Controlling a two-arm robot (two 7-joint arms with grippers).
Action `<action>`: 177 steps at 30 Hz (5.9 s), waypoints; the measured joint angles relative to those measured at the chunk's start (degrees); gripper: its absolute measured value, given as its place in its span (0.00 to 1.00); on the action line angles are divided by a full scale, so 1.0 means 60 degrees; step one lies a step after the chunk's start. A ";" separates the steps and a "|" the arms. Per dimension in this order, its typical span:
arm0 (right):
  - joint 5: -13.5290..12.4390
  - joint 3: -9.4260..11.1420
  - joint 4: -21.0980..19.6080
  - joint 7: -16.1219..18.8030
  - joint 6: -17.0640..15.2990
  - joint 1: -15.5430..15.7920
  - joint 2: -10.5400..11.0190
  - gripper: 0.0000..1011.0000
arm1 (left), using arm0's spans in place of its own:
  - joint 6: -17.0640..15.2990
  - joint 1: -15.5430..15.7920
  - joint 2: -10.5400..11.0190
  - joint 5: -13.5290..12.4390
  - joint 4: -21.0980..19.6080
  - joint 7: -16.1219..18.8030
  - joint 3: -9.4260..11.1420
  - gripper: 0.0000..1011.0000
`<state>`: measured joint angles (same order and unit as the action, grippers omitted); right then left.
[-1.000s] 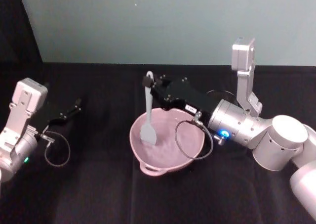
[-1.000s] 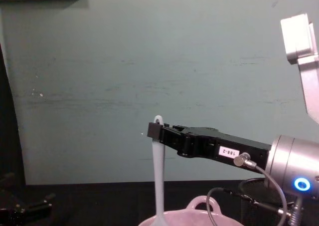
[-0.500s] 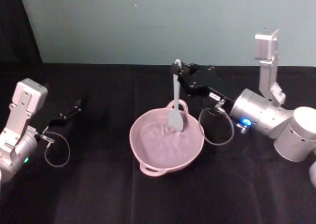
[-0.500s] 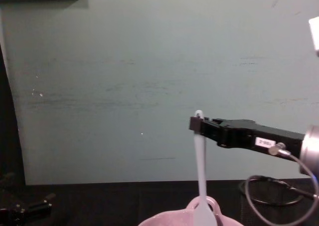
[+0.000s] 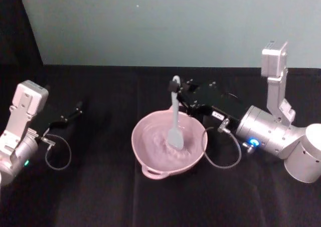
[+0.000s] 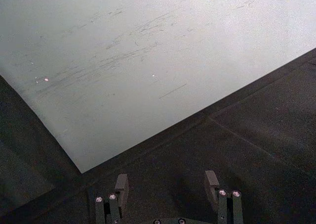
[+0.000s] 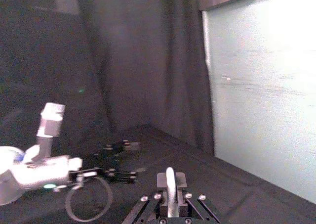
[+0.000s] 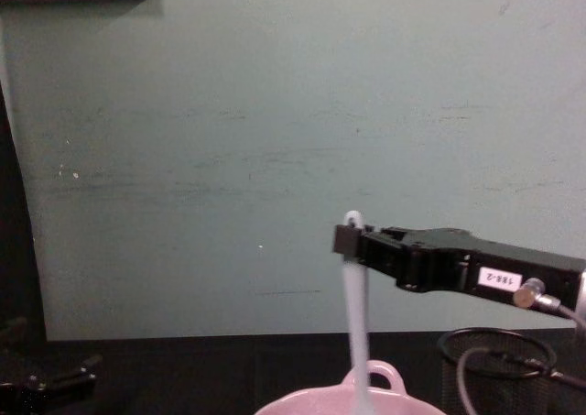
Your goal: Use the one hand to pick up the spoon and stir the clear water in the bowl.
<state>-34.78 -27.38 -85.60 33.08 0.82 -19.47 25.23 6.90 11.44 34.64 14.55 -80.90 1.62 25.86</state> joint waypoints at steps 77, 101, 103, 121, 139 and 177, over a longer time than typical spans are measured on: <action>-0.0263 -0.0226 0.1584 0.0276 0.0555 -0.0723 -0.0915 0.11 | 0.0000 0.0000 0.0001 0.0000 0.0000 0.0000 0.0000 1.00; 0.0007 0.0423 -0.0159 -0.0298 0.0011 0.0318 0.0245 0.10 | 0.0001 -0.0001 0.0001 0.0000 0.0000 0.0000 -0.0001 1.00; 0.0000 0.0336 -0.0331 -0.0257 -0.0037 0.0423 0.0251 0.10 | 0.0000 0.0000 0.0001 0.0000 0.0000 0.0000 -0.0001 1.00; -0.0131 -0.0514 0.0241 0.0193 0.0095 -0.0156 -0.0625 0.10 | 0.0001 0.0000 0.0001 0.0000 0.0000 0.0000 -0.0001 1.00; -0.0324 -0.0026 0.1744 0.0183 0.0578 -0.0881 -0.0890 0.10 | 0.0000 -0.0001 0.0001 0.0000 0.0000 0.0000 0.0000 1.00; -0.0360 -0.0454 0.0185 0.0265 0.0125 -0.0061 -0.0447 0.10 | 0.0000 -0.0001 0.0001 0.0000 0.0000 0.0000 0.0001 1.00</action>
<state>-36.94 -30.11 -84.49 34.67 1.57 -19.83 22.54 6.90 11.43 34.65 14.55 -80.90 1.62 25.87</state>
